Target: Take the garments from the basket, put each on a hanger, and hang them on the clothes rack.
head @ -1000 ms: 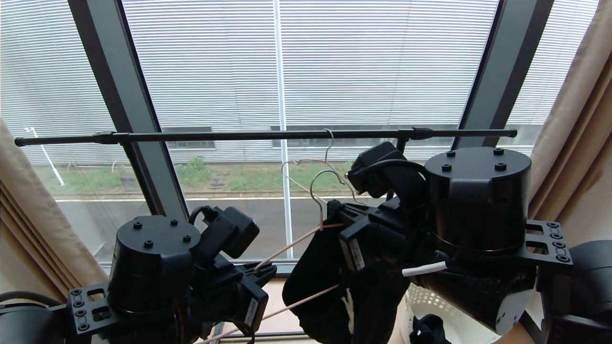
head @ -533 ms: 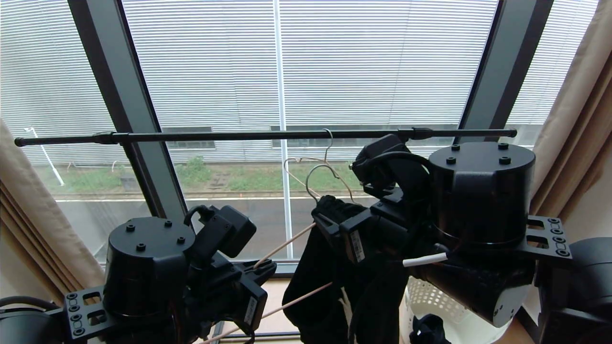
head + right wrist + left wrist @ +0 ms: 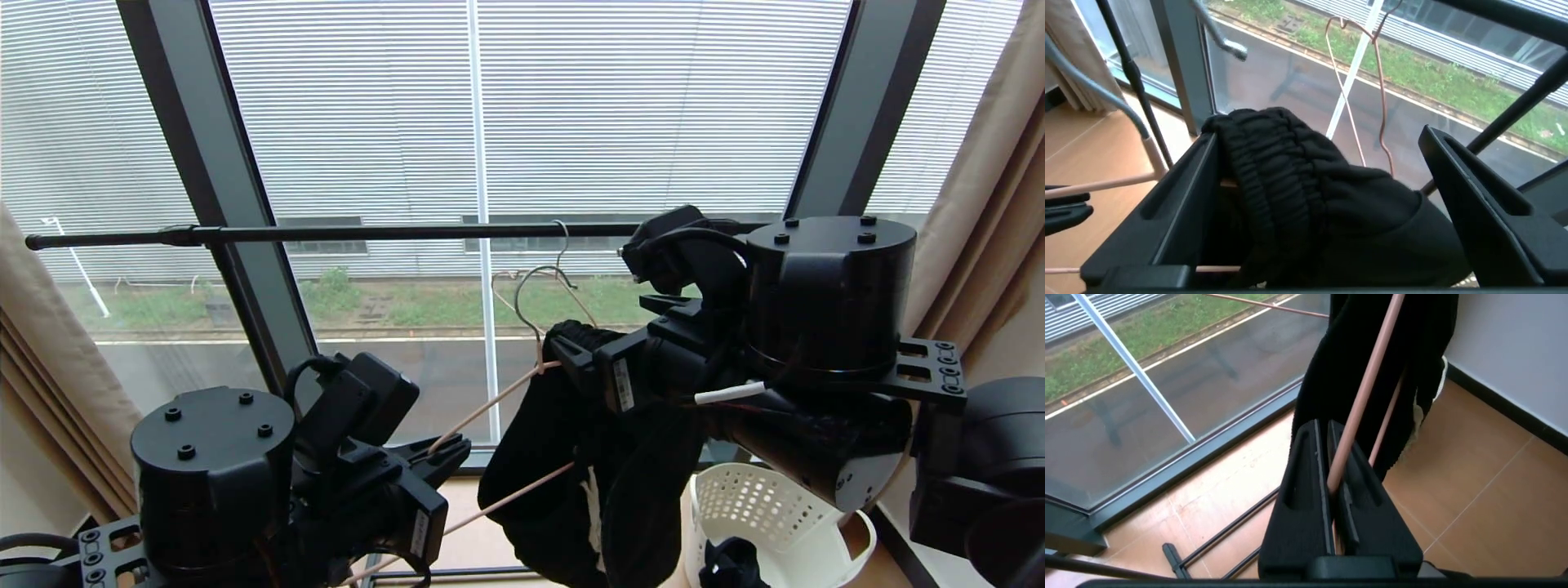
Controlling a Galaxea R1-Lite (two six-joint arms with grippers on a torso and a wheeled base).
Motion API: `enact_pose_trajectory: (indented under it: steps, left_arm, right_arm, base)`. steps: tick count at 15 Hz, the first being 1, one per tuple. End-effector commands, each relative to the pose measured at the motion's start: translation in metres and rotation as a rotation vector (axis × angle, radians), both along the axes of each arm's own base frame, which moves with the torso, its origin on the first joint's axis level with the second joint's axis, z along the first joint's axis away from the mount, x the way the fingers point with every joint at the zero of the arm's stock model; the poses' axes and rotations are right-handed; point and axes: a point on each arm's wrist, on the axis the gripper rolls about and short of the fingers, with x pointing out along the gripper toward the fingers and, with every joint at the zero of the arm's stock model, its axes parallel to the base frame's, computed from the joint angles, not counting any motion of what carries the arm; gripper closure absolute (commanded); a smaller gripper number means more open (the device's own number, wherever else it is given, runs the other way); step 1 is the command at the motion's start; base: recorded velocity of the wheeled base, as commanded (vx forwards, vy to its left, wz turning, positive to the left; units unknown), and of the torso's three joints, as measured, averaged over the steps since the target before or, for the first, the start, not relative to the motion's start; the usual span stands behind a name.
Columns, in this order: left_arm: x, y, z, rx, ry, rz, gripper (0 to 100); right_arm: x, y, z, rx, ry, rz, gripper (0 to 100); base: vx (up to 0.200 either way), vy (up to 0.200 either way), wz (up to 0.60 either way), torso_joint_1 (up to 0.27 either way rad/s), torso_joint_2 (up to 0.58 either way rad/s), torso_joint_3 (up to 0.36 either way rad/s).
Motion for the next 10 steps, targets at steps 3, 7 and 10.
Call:
enact_pose_trajectory:
  steps: [3,7,10]
  left_arm:
    - [-0.001,0.001,-0.001,-0.003,-0.003,0.004,100]
    - [0.002,0.003,0.0,-0.01,-0.003,0.018,100]
    - [0.003,0.003,0.001,-0.018,-0.012,0.021,100]
  right_arm:
    - [-0.002,-0.002,0.0,-0.002,0.001,0.003,0]
    - [-0.011,-0.012,0.002,-0.031,-0.008,0.023,0]
    - [-0.013,-0.013,-0.001,-0.053,-0.002,0.045,0]
  base:
    - [0.0,0.0,0.0,0.0,0.0,0.0]
    - [0.0,0.0,0.0,0.0,0.0,0.0]
    - [0.0,0.0,0.0,0.0,0.0,0.0]
